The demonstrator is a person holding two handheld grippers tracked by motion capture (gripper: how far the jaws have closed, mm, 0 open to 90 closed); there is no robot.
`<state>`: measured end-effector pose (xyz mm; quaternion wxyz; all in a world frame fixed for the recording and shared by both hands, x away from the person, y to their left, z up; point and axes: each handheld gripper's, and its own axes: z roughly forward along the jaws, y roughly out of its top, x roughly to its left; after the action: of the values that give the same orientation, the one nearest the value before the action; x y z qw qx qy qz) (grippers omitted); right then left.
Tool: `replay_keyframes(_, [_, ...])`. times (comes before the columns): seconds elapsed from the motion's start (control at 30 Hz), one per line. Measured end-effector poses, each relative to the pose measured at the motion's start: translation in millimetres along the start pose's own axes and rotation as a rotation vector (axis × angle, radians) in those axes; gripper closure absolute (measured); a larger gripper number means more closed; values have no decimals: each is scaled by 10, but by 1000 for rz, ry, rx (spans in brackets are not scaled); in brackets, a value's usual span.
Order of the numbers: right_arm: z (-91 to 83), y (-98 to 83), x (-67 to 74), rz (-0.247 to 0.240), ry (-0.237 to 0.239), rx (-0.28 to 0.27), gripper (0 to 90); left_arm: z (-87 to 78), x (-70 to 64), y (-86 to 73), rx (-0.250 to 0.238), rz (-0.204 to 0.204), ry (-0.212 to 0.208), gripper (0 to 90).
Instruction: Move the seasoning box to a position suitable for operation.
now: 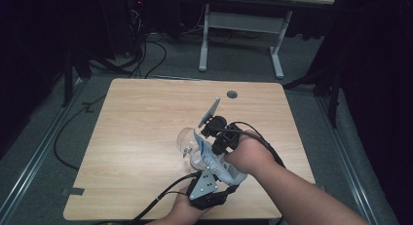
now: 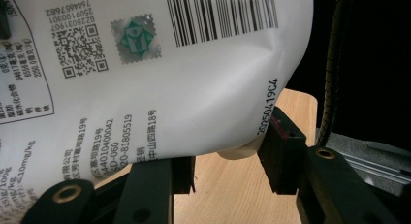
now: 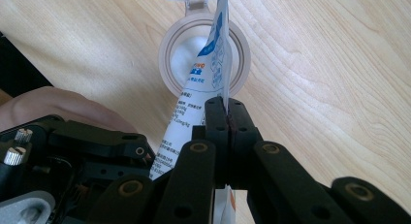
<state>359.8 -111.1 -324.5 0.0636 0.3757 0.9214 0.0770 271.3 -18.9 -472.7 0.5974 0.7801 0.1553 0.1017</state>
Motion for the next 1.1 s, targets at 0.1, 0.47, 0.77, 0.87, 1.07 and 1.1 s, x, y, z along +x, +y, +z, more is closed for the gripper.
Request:
replay_keyframes(0.1, [-1,5,3,-4,2,1,900,-6,0,2,-1,-1,-1,614])
replay_keyframes(0.47, [4,19,16,-12,2,-2,900,-26,8,-2,2,5,2,614])
replay_keyframes(0.77, [-4,23,17,-14,3,-6,900,-27,7,2,-3,3,3,614])
replay_keyframes(0.87, [-4,22,17,-14,4,-6,900,-29,7,2,-1,5,3,614])
replay_keyframes(1.07, [-2,22,12,-12,7,-2,900,-25,4,-2,-2,5,3,614])
replay_keyframes(1.1, [0,21,10,-12,10,-3,900,-25,3,-3,-1,5,4,614])
